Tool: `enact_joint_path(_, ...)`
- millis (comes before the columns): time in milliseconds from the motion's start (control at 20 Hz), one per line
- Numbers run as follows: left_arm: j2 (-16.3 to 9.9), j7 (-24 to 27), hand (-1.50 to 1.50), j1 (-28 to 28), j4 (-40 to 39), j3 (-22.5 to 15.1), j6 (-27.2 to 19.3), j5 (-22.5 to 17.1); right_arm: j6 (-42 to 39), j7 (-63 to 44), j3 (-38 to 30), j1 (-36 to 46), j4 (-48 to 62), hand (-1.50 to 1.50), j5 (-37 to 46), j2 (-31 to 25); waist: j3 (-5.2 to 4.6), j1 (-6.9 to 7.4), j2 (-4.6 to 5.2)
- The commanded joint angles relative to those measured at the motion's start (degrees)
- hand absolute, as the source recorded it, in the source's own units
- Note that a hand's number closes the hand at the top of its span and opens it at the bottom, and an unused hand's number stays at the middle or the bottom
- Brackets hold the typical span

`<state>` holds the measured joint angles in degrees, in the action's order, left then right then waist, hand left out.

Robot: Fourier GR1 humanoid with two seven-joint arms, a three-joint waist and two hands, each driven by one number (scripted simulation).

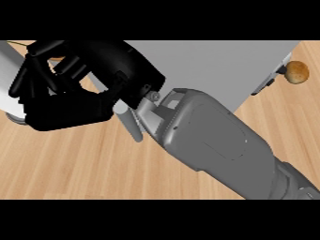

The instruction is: Pick up the wine, place it into the cabinet and close the cabinet

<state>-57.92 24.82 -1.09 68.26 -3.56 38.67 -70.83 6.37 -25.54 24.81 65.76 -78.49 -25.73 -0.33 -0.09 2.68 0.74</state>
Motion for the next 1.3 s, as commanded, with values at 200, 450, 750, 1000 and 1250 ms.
enact_joint_path(200,2.0,0.4,-1.50,1.7,-1.9,1.7,3.2,1.2,-26.0,-6.8,0.5,3.5,12.8,1.50,-14.0,-0.6,-0.07,-0.34,0.22)
enact_joint_path(450,2.2,-1.9,-1.50,1.7,-4.2,3.7,7.1,1.4,-29.6,-1.5,5.1,2.0,21.6,1.50,-16.1,0.3,-0.04,-0.44,-0.16)
enact_joint_path(750,3.3,-2.5,-1.50,0.5,-5.8,7.2,8.6,3.3,-35.8,-1.3,-3.7,7.5,30.0,1.50,-21.2,0.3,0.03,-0.88,-0.39)
enact_joint_path(1000,3.4,-6.7,-1.50,4.7,-7.1,7.7,6.8,2.6,-39.8,3.1,-5.3,8.9,37.2,1.50,-22.4,-0.7,0.05,-0.87,-0.13)
enact_joint_path(1250,5.1,-5.3,-1.50,4.2,-9.9,9.3,9.3,4.6,-39.8,4.4,-5.4,8.0,38.9,1.50,-23.3,-2.3,-0.04,-1.19,-0.07)
